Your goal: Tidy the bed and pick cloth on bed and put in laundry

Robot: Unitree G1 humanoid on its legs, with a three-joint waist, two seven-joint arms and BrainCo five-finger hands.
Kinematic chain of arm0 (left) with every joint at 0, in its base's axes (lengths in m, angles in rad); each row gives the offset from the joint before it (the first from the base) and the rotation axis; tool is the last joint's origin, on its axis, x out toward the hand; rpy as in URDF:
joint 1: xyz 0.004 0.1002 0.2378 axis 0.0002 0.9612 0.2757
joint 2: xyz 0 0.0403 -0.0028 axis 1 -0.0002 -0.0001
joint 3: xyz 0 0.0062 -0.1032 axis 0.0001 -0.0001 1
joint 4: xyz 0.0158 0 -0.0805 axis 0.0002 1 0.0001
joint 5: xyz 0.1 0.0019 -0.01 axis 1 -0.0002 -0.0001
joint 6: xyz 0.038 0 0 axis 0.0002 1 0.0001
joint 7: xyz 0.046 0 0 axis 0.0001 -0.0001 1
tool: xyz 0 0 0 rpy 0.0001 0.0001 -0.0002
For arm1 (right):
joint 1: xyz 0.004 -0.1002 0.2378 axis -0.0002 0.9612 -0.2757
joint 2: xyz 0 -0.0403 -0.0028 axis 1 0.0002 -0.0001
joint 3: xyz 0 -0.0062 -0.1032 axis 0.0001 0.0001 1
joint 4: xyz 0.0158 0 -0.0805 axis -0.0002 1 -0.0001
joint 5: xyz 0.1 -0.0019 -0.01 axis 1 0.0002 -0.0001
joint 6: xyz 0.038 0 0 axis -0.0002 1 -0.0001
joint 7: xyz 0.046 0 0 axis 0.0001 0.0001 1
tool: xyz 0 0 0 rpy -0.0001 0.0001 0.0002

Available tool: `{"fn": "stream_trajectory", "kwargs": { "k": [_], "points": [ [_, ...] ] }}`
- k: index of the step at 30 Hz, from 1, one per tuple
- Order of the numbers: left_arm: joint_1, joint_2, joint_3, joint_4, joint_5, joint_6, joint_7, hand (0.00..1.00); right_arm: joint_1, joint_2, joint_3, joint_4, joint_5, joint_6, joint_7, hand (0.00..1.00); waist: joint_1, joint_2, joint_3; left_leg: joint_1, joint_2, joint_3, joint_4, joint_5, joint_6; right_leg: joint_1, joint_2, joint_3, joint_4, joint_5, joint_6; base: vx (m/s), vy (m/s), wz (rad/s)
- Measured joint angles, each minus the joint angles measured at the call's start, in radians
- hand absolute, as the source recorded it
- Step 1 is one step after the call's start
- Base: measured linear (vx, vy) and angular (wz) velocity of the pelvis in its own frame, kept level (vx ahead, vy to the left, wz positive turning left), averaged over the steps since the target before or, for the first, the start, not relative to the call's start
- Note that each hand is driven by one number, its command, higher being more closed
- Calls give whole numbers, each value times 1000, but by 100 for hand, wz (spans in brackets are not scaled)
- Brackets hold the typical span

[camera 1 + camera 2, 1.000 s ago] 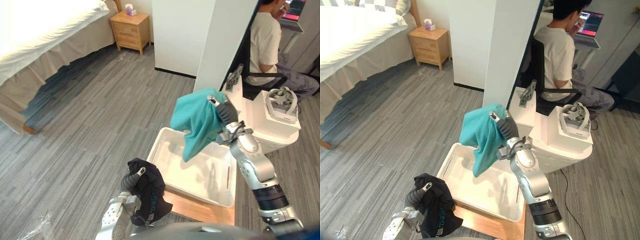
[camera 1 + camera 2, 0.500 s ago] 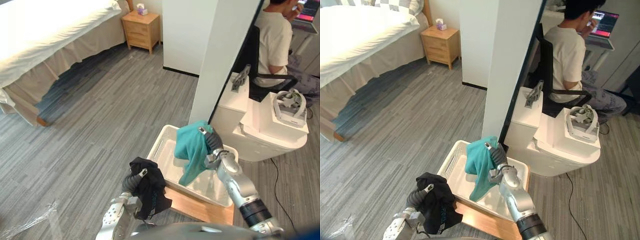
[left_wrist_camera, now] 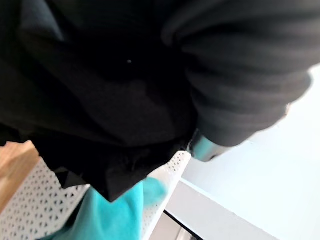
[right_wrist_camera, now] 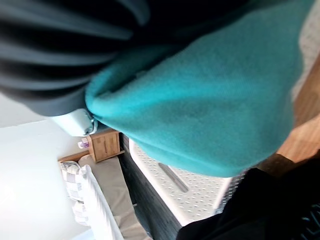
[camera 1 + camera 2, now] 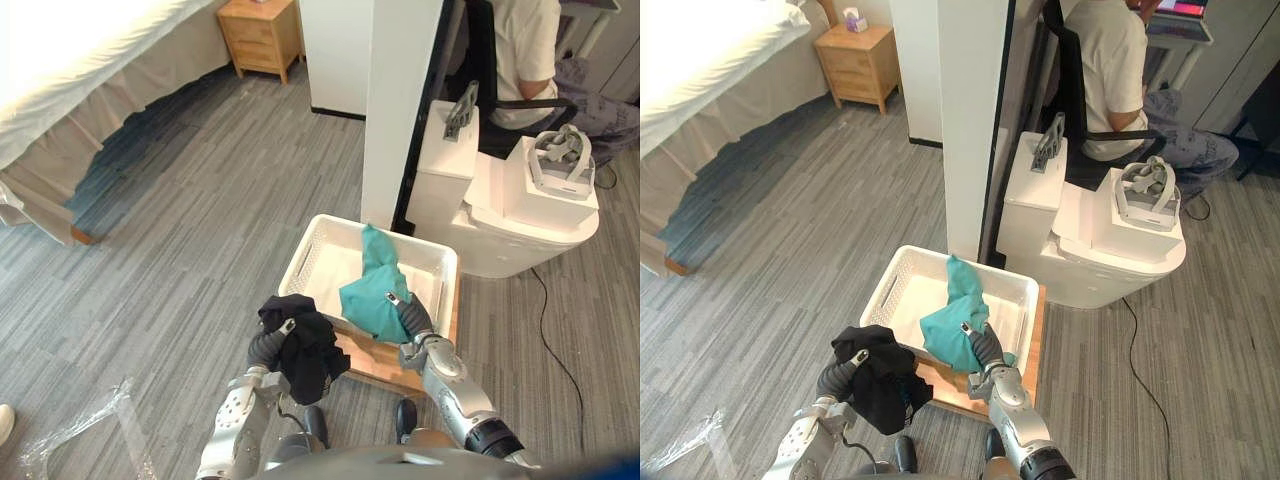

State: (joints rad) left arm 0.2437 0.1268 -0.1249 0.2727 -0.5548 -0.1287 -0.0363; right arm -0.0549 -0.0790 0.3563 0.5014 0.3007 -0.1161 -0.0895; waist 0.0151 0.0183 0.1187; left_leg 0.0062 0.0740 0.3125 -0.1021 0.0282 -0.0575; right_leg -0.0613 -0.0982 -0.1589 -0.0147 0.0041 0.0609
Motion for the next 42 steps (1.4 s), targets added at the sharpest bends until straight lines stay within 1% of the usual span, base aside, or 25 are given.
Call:
{"fn": "stream_trajectory", "kwargs": {
  "k": [3, 4, 7, 8, 9, 11, 14, 15, 17, 19, 23, 28, 30, 32, 34, 36, 37, 38, 40, 42],
  "points": [
    [-38, 0, -4, 29, -16, -7, 4, 100, -60, -2, 9, 56, -2, -2, -5, 100, -3, 8, 18, -11, -2, -12, 0, 14, -1, -4, -3, -14, -8, 10, 2, 74, 5, 13],
    [-112, 8, -24, 28, -24, -28, 20, 100, -181, -1, 9, 107, -3, -13, -19, 100, 1, 14, 48, -46, -6, -25, 5, 34, 15, -33, -7, -30, -8, 29, -3, 168, 14, 26],
    [-143, 10, -24, 28, -24, -34, 22, 100, -242, -1, 9, 116, -10, -13, -32, 100, 4, 17, 63, -53, -6, -35, 5, 38, 14, -31, -8, -47, -10, 31, -4, 127, -4, 19],
    [-156, 14, -25, 28, -24, -35, 23, 100, -272, -3, 8, 123, -10, -13, -32, 100, 5, 15, 71, -58, -7, -37, 5, 46, 6, -32, -10, -49, -10, 31, -4, 73, -12, 13],
    [-175, 20, -29, 28, -24, -35, 23, 100, -308, -7, 7, 133, -10, -13, -35, 0, 5, 16, 84, -61, -8, -43, 5, 50, 7, -32, -11, -51, -10, 31, -5, 38, -14, 15],
    [-232, 24, -32, 28, -25, -35, 25, 100, -412, -14, 4, 175, -9, -13, -54, 0, 12, 19, 124, -69, -6, -49, 5, 59, 0, -37, -11, -55, -7, 31, -6, -4, -16, 11],
    [-291, 25, -33, 28, -26, -36, 26, 100, -507, -28, -7, 194, -10, -7, -79, 0, 26, 28, 142, -110, -3, -52, 6, 65, 4, -75, -7, -57, -5, 35, -10, -50, -9, 7],
    [-315, 25, -32, 28, -35, -36, 25, 100, -534, -47, -11, 195, -10, -3, -88, 0, 29, 31, 162, -114, -3, -54, 6, 69, 5, -77, -7, -58, -4, 35, -12, -38, 0, 7],
    [-332, 28, -32, 27, -58, -38, 25, 100, -551, -52, -11, 195, -9, 7, -96, 0, 32, 33, 174, -117, -3, -57, 6, 70, 5, -78, -7, -62, -3, 35, -12, -37, 6, 8],
    [-340, 45, -31, 27, -64, -48, 21, 100, -555, -60, -12, 195, -10, 11, -111, 0, 30, 29, 183, -119, -3, -59, 6, 70, 5, -80, -8, -63, 1, 35, -12, -15, 10, 5],
    [-347, 49, -29, 13, -64, -50, 21, 100, -556, -71, -12, 195, -9, 12, -117, 0, 29, 26, 185, -129, -3, -57, 5, 71, 7, -98, -9, -61, 17, 34, -14, 0, 0, 0],
    [-342, 49, -17, -26, -64, -48, 22, 100, -527, -95, -24, 180, -13, 11, -132, 0, 28, 25, 185, -104, -1, -51, 5, 72, 8, -80, -7, -53, 21, 34, -14, 7, 8, -3],
    [-326, 49, -3, -70, -64, -31, 23, 100, -472, -98, -34, 150, -36, 11, -145, 0, 27, 19, 181, -78, 3, -47, 5, 66, 10, -55, -1, -47, 19, 33, -14, 34, -3, -6],
    [-301, 49, 15, -127, -64, -27, 23, 100, -418, -98, -34, 99, -52, 11, -151, 0, 23, 6, 172, -72, 8, -41, 5, 65, 10, -49, 4, -42, 13, 33, -14, 22, -14, -9],
    [-284, 49, 19, -150, -62, -22, 22, 100, -367, -98, -33, 71, -73, 12, -156, 0, 23, -4, 163, -54, 14, -31, 4, 58, 7, -29, 11, -35, 0, 33, -15, 18, -18, -13],
    [-231, 47, 21, -189, -59, -7, 22, 100, -284, -97, -34, 31, -89, 18, -159, 0, 23, -20, 121, -39, 20, -13, 3, 47, 3, -15, 20, -15, -19, 35, -18, 62, -26, -23],
    [-204, 45, 23, -206, -59, -6, 22, 100, -234, -99, -35, 15, -89, 23, -160, 0, 14, -28, 97, -29, 23, -9, 4, 43, 2, -4, 23, -14, -27, 36, -18, 85, -22, -14],
    [-198, 44, 24, -213, -59, -6, 22, 100, -217, -99, -37, 9, -89, 25, -160, 0, 12, -31, 93, -23, 25, -7, 4, 41, 0, 3, 25, -13, -30, 36, -18, 85, -21, -11],
    [-172, 39, 32, -245, -52, -6, 25, 100, -106, -99, -59, -31, -106, 34, -160, 0, -1, -38, 43, -14, 28, 5, 5, 34, -7, 10, 30, -2, -43, 37, -20, 97, -21, -15],
    [-171, 36, 41, -281, -52, -6, 32, 100, -54, -99, -88, -48, -119, 40, -160, 0, -8, -37, 38, 3, 28, 14, 5, 32, -10, 24, 30, 5, -45, 37, -20, 61, -9, -16]
  ]
}}
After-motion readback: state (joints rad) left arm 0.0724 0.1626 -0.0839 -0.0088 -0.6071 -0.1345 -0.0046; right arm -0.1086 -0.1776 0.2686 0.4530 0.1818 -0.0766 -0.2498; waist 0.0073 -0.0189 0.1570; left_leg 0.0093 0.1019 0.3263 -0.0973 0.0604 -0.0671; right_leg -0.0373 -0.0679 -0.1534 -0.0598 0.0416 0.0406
